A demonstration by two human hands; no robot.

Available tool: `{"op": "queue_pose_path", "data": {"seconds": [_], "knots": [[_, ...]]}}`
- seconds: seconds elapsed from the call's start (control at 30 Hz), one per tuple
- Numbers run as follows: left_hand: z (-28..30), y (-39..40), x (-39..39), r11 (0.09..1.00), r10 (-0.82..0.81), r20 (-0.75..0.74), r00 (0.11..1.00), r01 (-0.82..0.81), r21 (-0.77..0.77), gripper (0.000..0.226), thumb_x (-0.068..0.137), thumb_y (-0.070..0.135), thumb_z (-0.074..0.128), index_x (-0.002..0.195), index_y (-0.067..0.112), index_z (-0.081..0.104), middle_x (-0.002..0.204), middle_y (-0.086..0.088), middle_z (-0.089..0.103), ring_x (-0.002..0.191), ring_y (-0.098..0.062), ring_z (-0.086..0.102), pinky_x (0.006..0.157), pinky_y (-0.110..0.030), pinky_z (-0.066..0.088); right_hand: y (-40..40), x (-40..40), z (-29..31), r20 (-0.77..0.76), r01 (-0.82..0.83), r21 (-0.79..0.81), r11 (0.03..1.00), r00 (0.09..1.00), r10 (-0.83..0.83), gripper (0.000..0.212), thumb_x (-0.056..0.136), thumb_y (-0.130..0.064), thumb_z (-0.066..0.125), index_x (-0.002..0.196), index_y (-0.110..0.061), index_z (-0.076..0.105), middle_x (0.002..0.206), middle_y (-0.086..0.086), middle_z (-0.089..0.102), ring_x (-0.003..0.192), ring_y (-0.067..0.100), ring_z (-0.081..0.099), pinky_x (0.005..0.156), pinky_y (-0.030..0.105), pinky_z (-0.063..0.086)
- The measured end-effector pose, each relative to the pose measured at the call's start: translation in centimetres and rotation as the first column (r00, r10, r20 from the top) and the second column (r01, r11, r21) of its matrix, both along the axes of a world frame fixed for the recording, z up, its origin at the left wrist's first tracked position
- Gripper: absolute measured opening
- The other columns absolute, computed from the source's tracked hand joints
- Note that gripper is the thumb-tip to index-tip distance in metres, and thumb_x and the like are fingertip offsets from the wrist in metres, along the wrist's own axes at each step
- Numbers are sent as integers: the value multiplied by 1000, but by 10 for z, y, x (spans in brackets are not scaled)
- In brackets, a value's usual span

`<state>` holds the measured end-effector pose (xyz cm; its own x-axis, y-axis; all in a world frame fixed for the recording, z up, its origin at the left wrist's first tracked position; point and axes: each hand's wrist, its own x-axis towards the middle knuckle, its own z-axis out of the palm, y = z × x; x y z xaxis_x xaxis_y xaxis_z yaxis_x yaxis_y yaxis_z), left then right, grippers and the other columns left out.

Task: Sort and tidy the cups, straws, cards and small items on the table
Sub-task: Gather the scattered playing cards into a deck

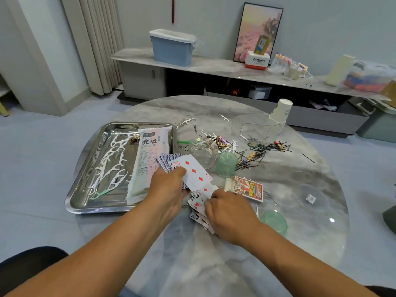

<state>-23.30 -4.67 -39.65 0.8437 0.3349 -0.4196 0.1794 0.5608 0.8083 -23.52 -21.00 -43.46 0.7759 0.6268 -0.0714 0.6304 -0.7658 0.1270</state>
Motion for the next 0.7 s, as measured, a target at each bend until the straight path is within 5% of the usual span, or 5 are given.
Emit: {"op": "queue_pose_path", "data": {"seconds": [0.1, 0.23, 0.37, 0.6, 0.7], "knots": [[-2, 1, 0, 998, -35, -13, 999, 36, 52, 27, 95, -6, 59, 111, 15, 63, 98, -6, 76, 88, -26, 73, 82, -50, 60, -1, 10, 12, -213, 313, 334, 889, 944, -252, 26, 104, -22, 37, 86, -10, 50, 91, 12, 62, 85, 37, 63, 64, 38, 50], [-2, -4, -4, 989, -110, 1, 994, 109, 99, 33, 88, -9, 69, 110, 16, 65, 103, -8, 77, 95, -31, 74, 85, -55, 59, 2, 18, 30, -754, 753, 644, 134, 655, -55, 35, 99, -53, 57, 102, -20, 70, 87, -1, 75, 71, 17, 71, 56, 30, 52], [-3, -12, -7, 982, -152, 32, 988, 147, 118, 36, 84, -8, 73, 110, 15, 67, 101, -7, 78, 90, -29, 76, 75, -46, 63, 3, 18, 31, -777, 769, 629, 114, 628, 46, 36, 82, -39, 83, 108, -18, 70, 93, -1, 78, 79, 15, 73, 60, 29, 54], [-5, -4, 0, 1000, -20, -46, 999, 20, 6, 8, 102, 11, 55, 105, 18, 55, 100, -10, 73, 93, -26, 72, 77, -45, 62, -9, 25, 29, -805, 805, 593, -39, 589, -70, 30, 89, -11, 78, 112, -19, 62, 97, 4, 77, 65, 10, 74, 45, 22, 51], [-5, 5, 4, 999, 31, -80, 996, -32, -2, 15, 103, 4, 46, 107, 17, 51, 103, -17, 68, 99, -29, 69, 76, -46, 60, -13, 23, 20, -721, 761, 629, 158, 647, -249, 40, 88, -12, 78, 115, -32, 55, 98, -5, 69, 63, 10, 72, 43, 26, 53]]}}
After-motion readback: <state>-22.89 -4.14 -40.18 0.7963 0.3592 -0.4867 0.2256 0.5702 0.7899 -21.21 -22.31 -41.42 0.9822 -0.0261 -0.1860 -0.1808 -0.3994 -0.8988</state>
